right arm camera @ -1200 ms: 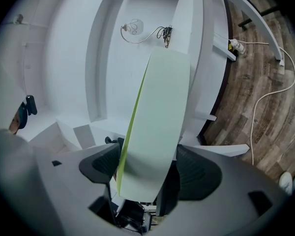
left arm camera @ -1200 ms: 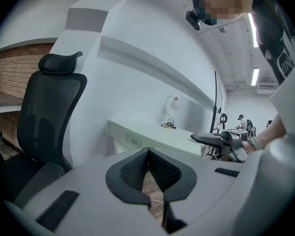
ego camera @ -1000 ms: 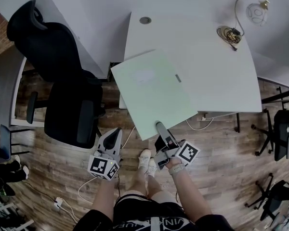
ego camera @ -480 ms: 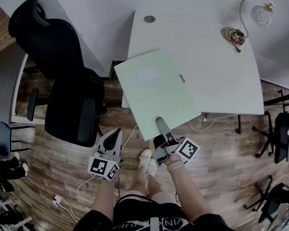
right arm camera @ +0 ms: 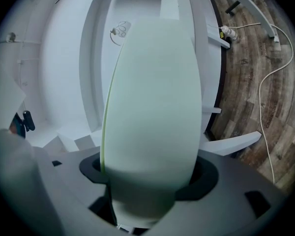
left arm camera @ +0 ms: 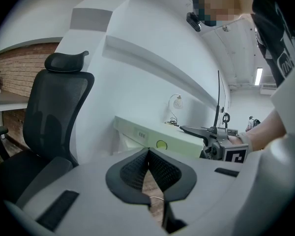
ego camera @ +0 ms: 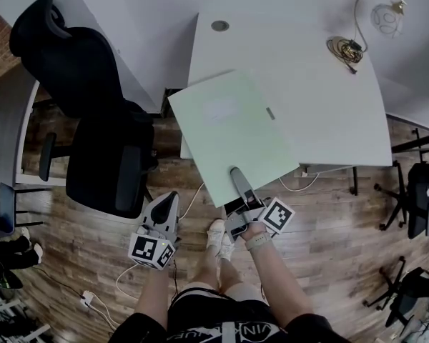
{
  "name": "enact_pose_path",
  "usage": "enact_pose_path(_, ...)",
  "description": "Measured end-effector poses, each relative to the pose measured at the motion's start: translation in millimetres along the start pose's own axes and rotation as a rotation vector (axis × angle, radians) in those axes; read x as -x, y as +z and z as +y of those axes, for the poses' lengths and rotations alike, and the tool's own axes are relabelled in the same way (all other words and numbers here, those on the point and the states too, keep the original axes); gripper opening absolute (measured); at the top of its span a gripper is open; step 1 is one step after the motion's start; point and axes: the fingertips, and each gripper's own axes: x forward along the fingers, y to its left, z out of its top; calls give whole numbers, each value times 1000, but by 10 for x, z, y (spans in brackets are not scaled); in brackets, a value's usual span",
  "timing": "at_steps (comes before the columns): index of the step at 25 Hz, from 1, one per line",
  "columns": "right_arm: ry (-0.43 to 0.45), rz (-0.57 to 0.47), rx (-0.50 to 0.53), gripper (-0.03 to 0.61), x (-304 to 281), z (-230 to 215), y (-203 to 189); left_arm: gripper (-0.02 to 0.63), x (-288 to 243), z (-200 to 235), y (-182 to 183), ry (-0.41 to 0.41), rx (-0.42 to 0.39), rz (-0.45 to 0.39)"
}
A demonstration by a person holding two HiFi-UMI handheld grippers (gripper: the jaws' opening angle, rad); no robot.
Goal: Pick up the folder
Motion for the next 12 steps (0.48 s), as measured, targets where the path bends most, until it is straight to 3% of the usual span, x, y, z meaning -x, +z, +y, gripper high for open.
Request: enact_pose_path(12,-29,1,-72,295,107,-45,88,14,17,-20,101,-16,-15,-12)
